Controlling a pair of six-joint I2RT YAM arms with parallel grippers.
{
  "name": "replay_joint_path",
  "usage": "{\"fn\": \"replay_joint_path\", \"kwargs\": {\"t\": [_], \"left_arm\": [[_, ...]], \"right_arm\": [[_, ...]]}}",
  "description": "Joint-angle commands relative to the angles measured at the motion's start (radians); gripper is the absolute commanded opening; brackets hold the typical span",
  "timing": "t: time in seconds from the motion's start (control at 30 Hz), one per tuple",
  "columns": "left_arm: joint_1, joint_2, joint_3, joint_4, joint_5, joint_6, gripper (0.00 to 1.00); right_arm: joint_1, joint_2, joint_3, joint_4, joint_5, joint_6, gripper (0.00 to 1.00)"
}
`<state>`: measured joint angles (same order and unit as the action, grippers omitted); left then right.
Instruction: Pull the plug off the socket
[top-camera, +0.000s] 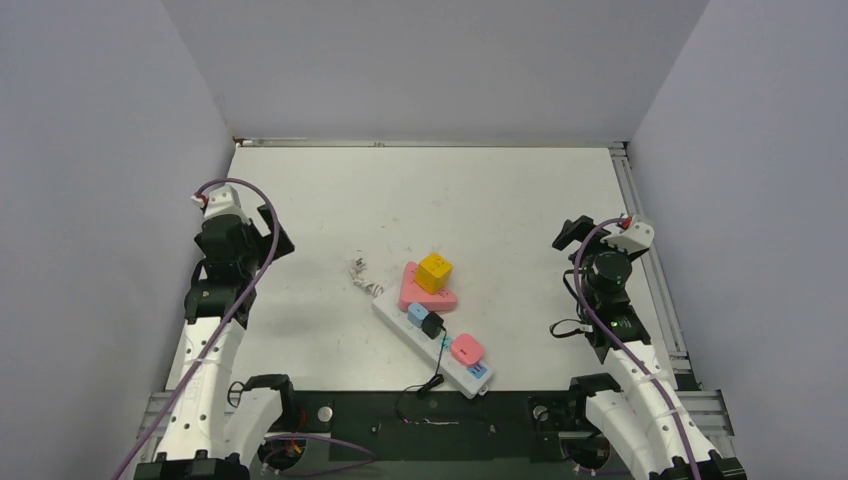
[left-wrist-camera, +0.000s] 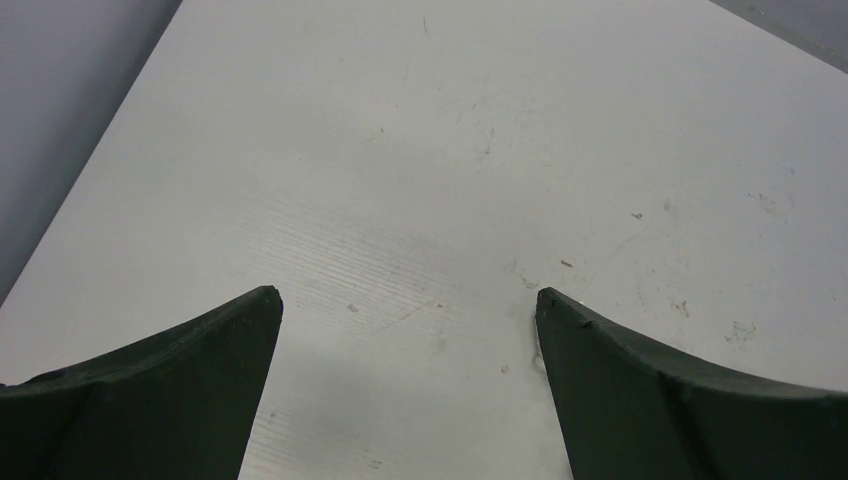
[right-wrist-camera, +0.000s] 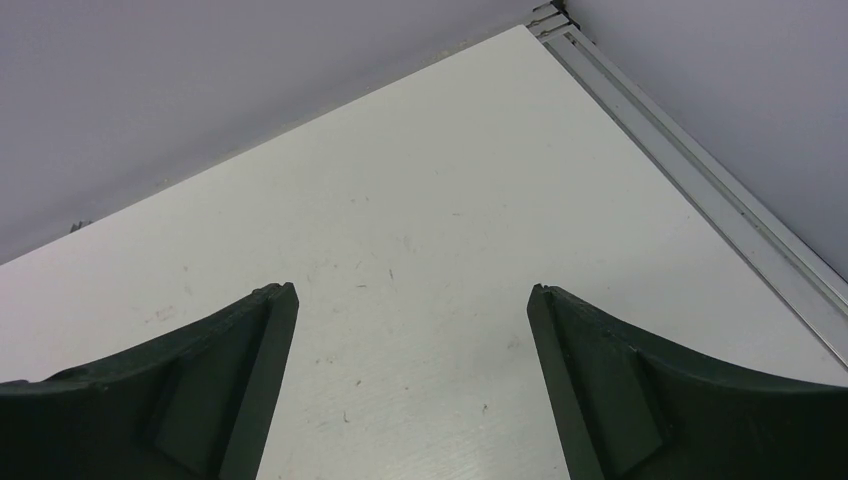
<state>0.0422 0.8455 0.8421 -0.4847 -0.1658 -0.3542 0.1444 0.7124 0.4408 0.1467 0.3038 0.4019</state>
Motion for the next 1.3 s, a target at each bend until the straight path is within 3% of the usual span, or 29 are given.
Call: {"fn": "replay_joint_path", "kwargs": {"t": [0.0, 0.27, 0.43, 0.57, 0.7, 0.77, 1.0, 1.13, 1.27], "left_arm": [[0.012, -0.015, 0.036, 0.000, -0.034, 0.017, 0.96], [0.014, -0.049, 0.005, 0.023, 0.037, 0.034, 0.96], [-0.009, -0.076, -0.043, 0.090, 0.221, 0.060, 0.96], [-0.071, -0.040, -0.080, 0.145, 0.318, 0.035, 0.96], [-0.150, 0.076, -0.088, 0.207, 0.452, -0.032, 0.96], [-0.189, 0.150, -0.077, 0.241, 0.512, -0.066, 0.97], [-0.281, 0.387, 0.044, 0.392, 0.630, -0.231, 0.97], [-0.296, 0.459, 0.049, 0.418, 0.636, -0.246, 0.97], [-0.297, 0.480, 0.032, 0.307, 0.635, -0.174, 0.97]], "right_arm": [[-0.003, -0.008, 0.003, 0.050, -0.012, 0.004, 0.90], [-0.003, -0.016, -0.001, 0.043, -0.006, 0.003, 0.90], [-0.003, 0.031, -0.005, 0.064, -0.088, -0.033, 0.90], [0.001, 0.175, 0.032, 0.113, -0.325, -0.077, 0.92], [0.015, 0.343, 0.093, 0.163, -0.652, -0.077, 0.92], [0.058, 0.418, 0.138, 0.166, -0.744, -0.079, 0.90], [0.359, 0.614, 0.298, 0.091, -0.741, -0.149, 0.90], [0.445, 0.702, 0.367, 0.049, -0.681, -0.196, 0.90], [0.470, 0.777, 0.418, 0.020, -0.651, -0.223, 0.90]]}}
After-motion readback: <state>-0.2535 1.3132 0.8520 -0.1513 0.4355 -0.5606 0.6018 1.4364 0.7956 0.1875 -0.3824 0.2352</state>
